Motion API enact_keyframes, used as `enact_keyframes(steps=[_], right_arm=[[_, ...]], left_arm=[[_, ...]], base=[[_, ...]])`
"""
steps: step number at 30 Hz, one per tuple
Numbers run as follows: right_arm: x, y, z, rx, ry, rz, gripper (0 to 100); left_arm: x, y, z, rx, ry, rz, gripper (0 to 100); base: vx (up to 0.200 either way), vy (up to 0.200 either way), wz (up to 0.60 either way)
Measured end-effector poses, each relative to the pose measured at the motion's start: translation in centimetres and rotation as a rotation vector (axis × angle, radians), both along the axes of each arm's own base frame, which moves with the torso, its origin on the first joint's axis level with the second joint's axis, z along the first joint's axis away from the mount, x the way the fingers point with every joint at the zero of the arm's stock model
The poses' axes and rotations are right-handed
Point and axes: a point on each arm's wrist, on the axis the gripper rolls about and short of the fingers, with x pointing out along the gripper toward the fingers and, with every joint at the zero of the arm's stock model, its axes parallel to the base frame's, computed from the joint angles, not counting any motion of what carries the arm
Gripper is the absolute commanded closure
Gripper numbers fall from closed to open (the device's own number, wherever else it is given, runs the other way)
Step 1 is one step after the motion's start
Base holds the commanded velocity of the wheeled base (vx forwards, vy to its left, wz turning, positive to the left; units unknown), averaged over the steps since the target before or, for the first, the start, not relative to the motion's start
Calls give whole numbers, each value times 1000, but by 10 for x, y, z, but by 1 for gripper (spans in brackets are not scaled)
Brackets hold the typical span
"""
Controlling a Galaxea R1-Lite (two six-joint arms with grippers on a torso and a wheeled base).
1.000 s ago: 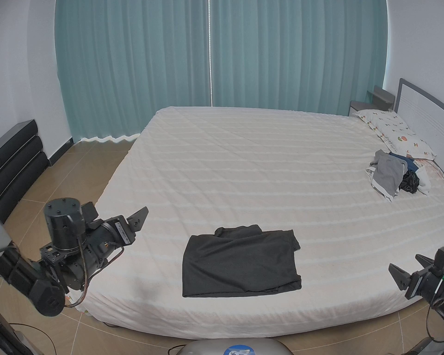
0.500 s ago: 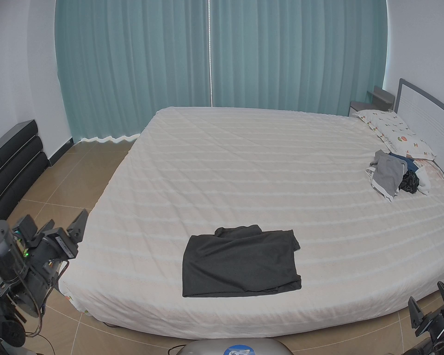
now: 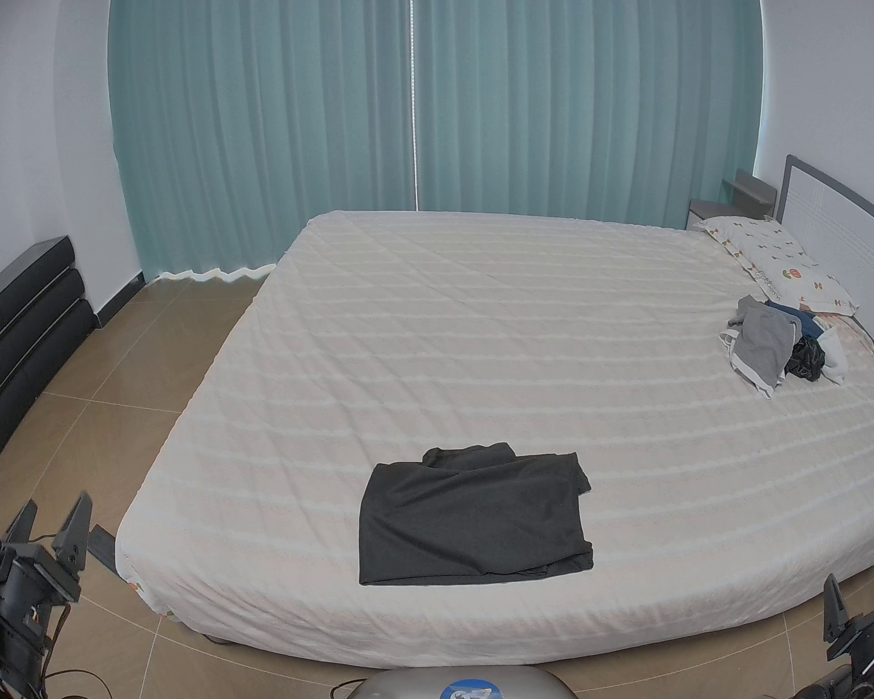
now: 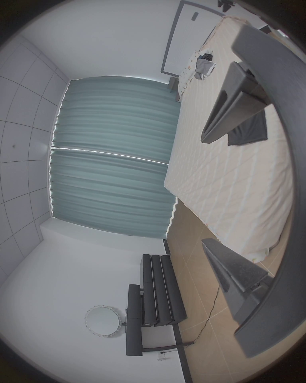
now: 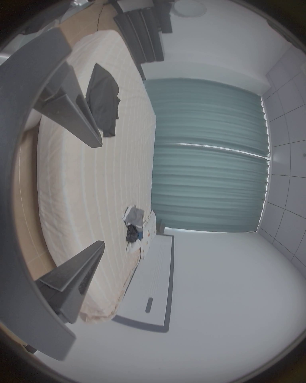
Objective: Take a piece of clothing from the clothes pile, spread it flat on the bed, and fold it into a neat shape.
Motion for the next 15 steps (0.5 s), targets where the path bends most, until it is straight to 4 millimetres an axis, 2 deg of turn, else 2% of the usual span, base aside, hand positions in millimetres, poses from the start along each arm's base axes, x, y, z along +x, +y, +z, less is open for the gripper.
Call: enact_keyframes(steps=[4,15], right_arm=[[1,3,-2,22,-2,125,0],[0,3,-4,22,-9,232,0]], left_arm=[[-20,5,-9,16,8,-4,0],[-60,17,-39,115,-2,-22,0]], base=[[0,0,0],[0,0,0]])
